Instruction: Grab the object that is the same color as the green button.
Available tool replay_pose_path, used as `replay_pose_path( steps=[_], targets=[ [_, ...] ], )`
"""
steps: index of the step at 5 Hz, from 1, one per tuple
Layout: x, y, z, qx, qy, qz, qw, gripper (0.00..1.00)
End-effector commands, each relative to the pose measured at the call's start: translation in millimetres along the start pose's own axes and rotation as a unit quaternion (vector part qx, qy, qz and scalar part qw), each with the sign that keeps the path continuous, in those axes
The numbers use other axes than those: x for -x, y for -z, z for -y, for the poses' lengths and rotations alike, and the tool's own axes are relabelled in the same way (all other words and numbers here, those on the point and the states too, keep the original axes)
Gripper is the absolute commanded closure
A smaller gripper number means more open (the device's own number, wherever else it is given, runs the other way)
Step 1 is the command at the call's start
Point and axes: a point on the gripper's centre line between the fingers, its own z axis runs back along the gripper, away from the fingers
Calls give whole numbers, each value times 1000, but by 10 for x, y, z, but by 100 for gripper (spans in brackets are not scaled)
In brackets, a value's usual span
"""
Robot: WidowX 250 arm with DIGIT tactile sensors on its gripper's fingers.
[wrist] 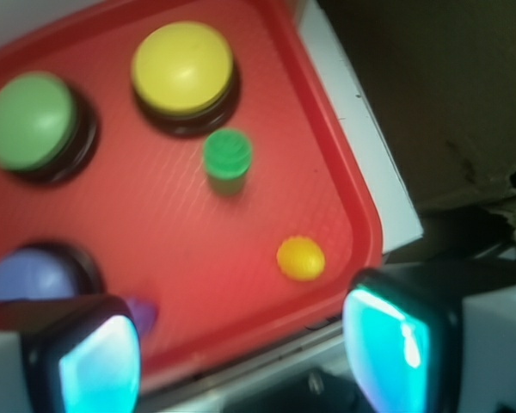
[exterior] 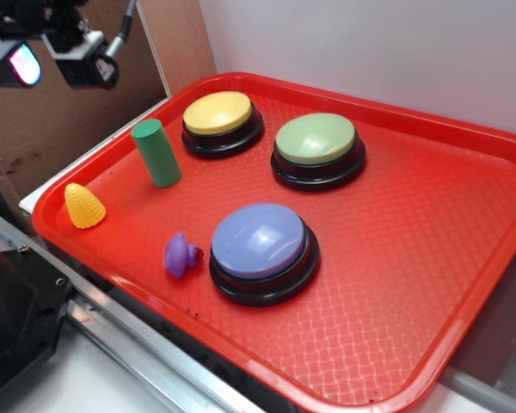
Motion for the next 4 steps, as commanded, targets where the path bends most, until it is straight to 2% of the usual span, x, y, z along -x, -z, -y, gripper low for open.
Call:
replay_pose_path(
  steps=[1, 3, 4],
  targets=[
    [-324, 442, -75, -36, -110, 52, 992, 0],
    [-474, 839, 109, -25, -95, 47, 994, 0],
    [-485, 954, 184, 4, -81, 33, 996, 0]
  ],
)
